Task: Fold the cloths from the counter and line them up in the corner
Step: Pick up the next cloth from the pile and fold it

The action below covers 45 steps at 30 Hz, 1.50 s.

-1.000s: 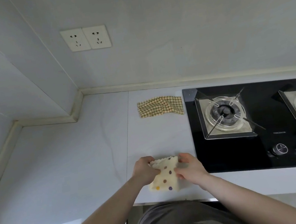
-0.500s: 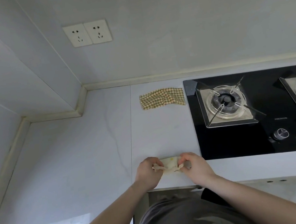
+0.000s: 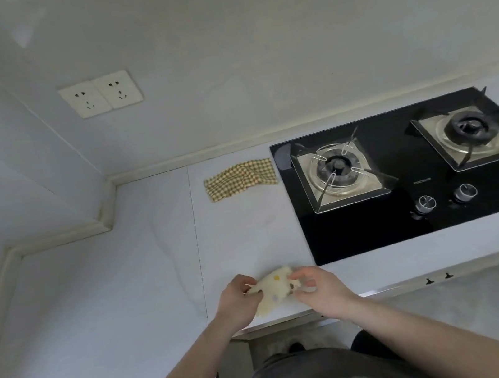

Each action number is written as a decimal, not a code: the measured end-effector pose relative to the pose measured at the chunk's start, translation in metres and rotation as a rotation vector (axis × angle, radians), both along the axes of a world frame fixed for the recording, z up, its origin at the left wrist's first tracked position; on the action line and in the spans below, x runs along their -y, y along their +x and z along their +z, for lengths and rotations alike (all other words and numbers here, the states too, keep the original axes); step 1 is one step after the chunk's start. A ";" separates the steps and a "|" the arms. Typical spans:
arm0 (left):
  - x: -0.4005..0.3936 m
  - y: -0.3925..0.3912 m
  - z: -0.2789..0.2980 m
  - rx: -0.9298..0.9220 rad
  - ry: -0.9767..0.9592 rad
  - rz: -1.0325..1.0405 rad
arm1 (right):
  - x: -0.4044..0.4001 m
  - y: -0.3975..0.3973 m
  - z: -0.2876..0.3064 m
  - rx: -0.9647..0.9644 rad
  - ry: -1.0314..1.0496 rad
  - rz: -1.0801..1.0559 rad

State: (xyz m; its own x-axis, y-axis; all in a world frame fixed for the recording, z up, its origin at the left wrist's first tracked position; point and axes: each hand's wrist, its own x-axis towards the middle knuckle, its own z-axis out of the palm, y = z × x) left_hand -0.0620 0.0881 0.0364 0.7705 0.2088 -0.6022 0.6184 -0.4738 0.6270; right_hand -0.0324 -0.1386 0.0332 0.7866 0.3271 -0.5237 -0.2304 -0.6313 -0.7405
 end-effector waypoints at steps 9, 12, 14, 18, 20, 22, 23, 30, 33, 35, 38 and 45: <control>0.081 0.019 0.079 0.055 -0.451 -0.089 | 0.089 -0.006 0.062 -0.264 0.419 -0.411; 0.133 0.039 0.107 0.062 -0.514 -0.191 | 0.139 -0.007 0.078 -0.277 0.504 -0.424; 0.173 0.051 0.124 0.055 -0.550 -0.267 | 0.176 -0.008 0.091 -0.267 0.559 -0.431; 0.255 0.069 0.145 0.139 -0.516 -0.292 | 0.258 -0.008 0.116 -0.200 0.629 -0.482; 0.296 0.075 0.148 0.224 -0.460 -0.274 | 0.299 -0.008 0.123 -0.154 0.610 -0.557; 0.338 0.078 0.148 0.275 -0.486 -0.240 | 0.339 -0.007 0.126 -0.115 0.595 -0.633; 0.359 0.079 0.149 0.291 -0.510 -0.212 | 0.358 -0.006 0.127 -0.098 0.591 -0.661; 0.473 0.088 0.150 0.154 -0.479 -0.371 | 0.467 -0.002 0.137 0.021 0.539 -0.767; 0.505 0.102 0.152 0.214 -0.395 -0.429 | 0.508 0.004 0.136 0.040 0.518 -0.751; 0.523 0.118 0.156 0.271 -0.342 -0.437 | 0.531 0.010 0.135 0.044 0.504 -0.757; 0.550 0.149 0.156 0.311 -0.343 -0.464 | 0.560 0.025 0.132 0.045 0.506 -0.786; 0.627 0.217 0.138 0.103 -0.377 -0.649 | 0.624 0.072 0.132 0.081 0.491 -0.898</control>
State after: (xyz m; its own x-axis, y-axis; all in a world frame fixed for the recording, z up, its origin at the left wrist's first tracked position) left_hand 0.1548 -0.5394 0.1746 0.7248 -0.5122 -0.4609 0.2176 -0.4645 0.8584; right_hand 0.0394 -0.7628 0.1648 0.8739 -0.2358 -0.4252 -0.4062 0.1264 -0.9050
